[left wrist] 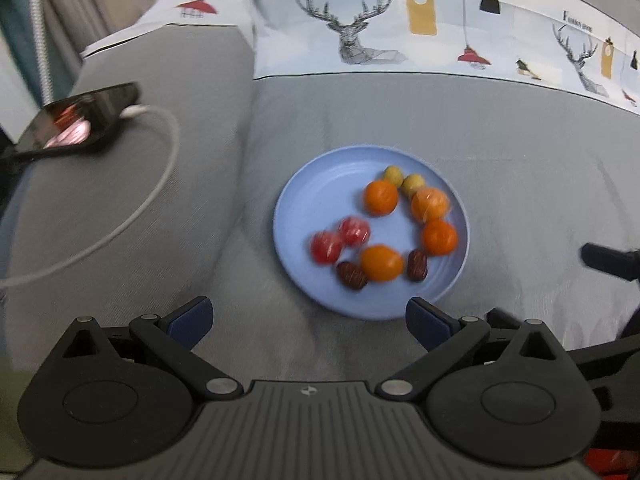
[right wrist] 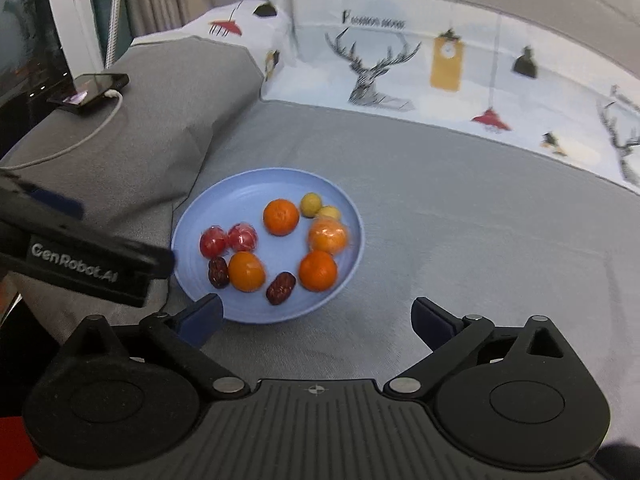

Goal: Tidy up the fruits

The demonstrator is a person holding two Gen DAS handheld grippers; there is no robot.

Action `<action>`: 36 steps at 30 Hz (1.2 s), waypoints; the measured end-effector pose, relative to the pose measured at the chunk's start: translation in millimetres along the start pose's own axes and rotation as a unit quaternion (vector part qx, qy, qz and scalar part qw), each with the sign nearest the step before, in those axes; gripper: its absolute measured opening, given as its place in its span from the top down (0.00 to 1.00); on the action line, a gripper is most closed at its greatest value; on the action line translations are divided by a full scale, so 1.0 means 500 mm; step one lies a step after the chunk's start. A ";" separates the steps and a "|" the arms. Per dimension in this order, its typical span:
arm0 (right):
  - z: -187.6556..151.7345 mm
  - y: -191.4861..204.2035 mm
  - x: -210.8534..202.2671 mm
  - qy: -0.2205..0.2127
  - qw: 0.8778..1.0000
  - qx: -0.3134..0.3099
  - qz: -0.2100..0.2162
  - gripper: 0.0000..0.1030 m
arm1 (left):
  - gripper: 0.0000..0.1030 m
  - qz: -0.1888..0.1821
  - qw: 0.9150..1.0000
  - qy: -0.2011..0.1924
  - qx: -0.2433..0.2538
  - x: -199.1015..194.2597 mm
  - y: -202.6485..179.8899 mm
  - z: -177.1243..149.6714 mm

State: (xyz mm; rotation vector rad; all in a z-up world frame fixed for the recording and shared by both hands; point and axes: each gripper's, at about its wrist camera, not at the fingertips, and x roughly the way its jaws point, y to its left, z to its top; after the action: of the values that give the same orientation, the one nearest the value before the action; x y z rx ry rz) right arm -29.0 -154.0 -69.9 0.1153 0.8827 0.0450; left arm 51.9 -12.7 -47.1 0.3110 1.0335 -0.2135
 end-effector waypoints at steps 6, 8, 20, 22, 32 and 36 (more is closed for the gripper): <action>-0.029 0.019 -0.065 -0.025 1.000 -0.003 -0.010 0.01 | 0.00 0.011 1.000 0.001 -0.023 -0.047 0.010 -0.043; -0.037 0.021 -0.082 -0.031 0.999 -0.007 -0.012 0.01 | 0.00 0.013 1.000 -0.005 -0.027 -0.062 0.010 -0.052; -0.051 0.027 -0.139 -0.057 0.998 -0.010 -0.018 0.01 | 0.00 0.016 0.999 -0.031 -0.017 -0.116 -0.016 -0.069; -0.052 0.026 -0.144 -0.059 0.998 -0.009 -0.018 0.01 | 0.00 0.016 0.999 -0.032 -0.015 -0.120 -0.018 -0.070; -0.053 0.029 -0.155 -0.066 0.998 -0.008 -0.022 0.01 | 0.00 0.015 0.999 -0.032 -0.015 -0.124 -0.017 -0.072; -0.054 0.030 -0.156 -0.066 0.997 -0.009 -0.022 0.01 | 0.00 0.016 0.999 -0.032 -0.015 -0.123 -0.015 -0.072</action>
State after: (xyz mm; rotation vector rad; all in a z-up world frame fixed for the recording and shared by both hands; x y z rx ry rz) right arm -99.5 -143.6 -25.3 0.0797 0.7516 0.0036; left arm -10.2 -5.2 -11.9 0.2917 0.9659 -0.1772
